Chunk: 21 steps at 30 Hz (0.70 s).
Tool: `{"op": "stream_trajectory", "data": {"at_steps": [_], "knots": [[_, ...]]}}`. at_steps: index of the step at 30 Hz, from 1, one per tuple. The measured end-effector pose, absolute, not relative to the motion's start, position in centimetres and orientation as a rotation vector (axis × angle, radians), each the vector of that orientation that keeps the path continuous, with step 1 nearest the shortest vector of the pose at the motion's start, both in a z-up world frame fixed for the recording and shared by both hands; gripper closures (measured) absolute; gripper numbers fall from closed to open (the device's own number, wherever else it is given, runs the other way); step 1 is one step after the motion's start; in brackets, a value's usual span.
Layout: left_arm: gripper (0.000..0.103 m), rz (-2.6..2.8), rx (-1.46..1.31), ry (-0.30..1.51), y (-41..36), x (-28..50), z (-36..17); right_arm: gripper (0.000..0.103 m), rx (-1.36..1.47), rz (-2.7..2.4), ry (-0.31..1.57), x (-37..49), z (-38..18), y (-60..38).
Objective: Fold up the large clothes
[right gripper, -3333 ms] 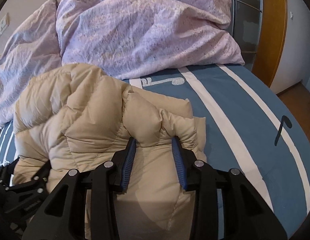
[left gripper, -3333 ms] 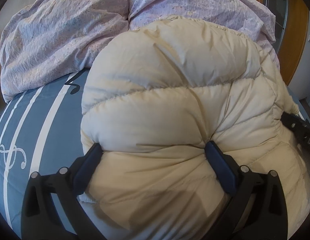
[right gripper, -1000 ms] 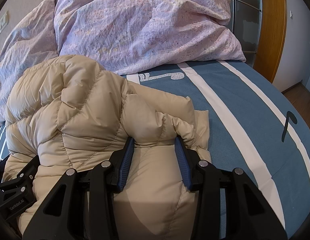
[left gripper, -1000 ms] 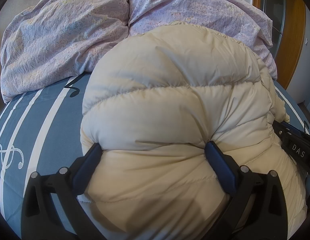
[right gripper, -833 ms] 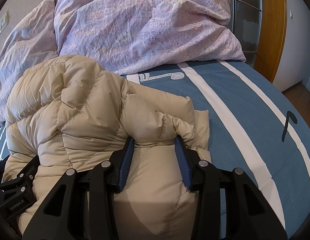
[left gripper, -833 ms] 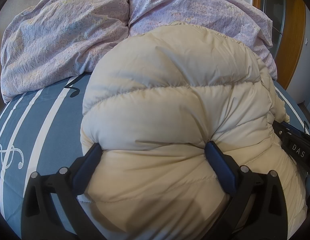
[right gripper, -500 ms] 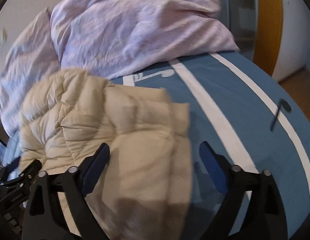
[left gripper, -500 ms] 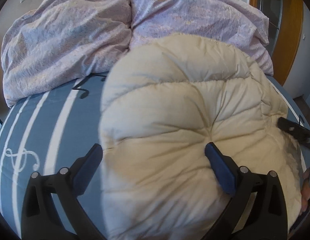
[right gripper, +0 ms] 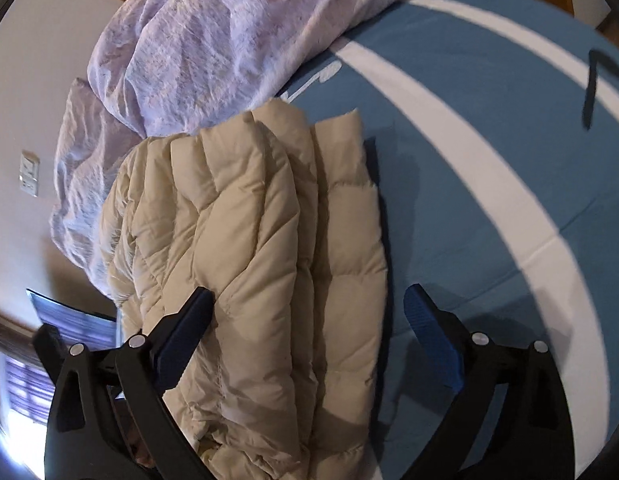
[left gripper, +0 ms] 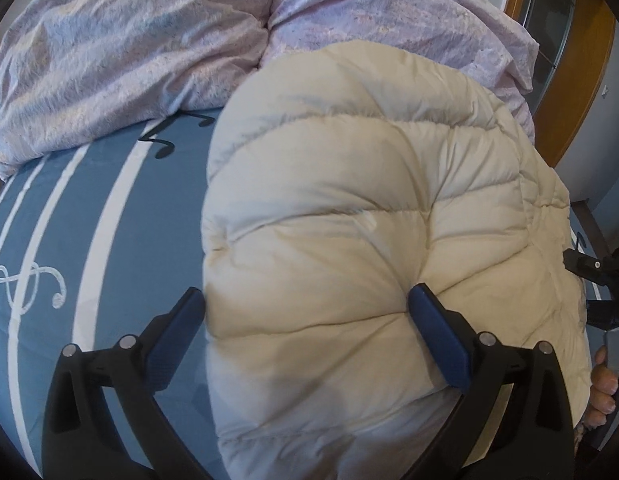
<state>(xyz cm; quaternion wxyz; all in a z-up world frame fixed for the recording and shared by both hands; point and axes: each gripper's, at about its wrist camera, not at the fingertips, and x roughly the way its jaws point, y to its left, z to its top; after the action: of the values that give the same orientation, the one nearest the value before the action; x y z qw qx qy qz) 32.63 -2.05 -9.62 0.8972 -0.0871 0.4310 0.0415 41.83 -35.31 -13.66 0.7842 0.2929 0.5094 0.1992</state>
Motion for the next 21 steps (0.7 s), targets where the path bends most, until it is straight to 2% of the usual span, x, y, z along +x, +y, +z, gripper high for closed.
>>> {"op": "stream_trajectory", "data": {"at_steps": [7,8,10,11,13,15,18,21], "knots": [[0.002,0.083,-0.178,0.895,-2.3,32.6,-9.8,0.004,0.618,0.467,1.085,42.2,-13.5,-33.8],[0.002,0.084,-0.176,0.893,-2.2,32.6,-9.8,0.008,0.605,0.467,1.083,42.3,-13.4,-33.4],[0.002,0.09,-0.16,0.885,-2.3,32.4,-9.5,0.015,0.586,0.472,1.082,42.5,-13.3,-32.7],[0.002,0.094,-0.151,0.879,-2.3,32.3,-9.4,0.027,0.586,0.481,1.084,42.3,-13.4,-33.2],[0.002,0.102,-0.134,0.867,-2.3,32.1,-9.0,0.039,0.61,0.515,1.09,42.4,-13.7,-33.1],[0.002,0.103,-0.134,0.859,-2.0,31.9,-8.5,0.057,0.617,0.533,1.076,42.3,-13.6,-33.0],[0.002,0.103,-0.156,0.849,-1.2,31.6,-7.9,0.07,0.577,0.527,1.042,42.4,-12.8,-32.5],[0.002,0.105,-0.18,0.842,0.0,31.3,-7.3,0.076,0.561,0.512,1.025,42.7,-12.3,-32.5]]}}
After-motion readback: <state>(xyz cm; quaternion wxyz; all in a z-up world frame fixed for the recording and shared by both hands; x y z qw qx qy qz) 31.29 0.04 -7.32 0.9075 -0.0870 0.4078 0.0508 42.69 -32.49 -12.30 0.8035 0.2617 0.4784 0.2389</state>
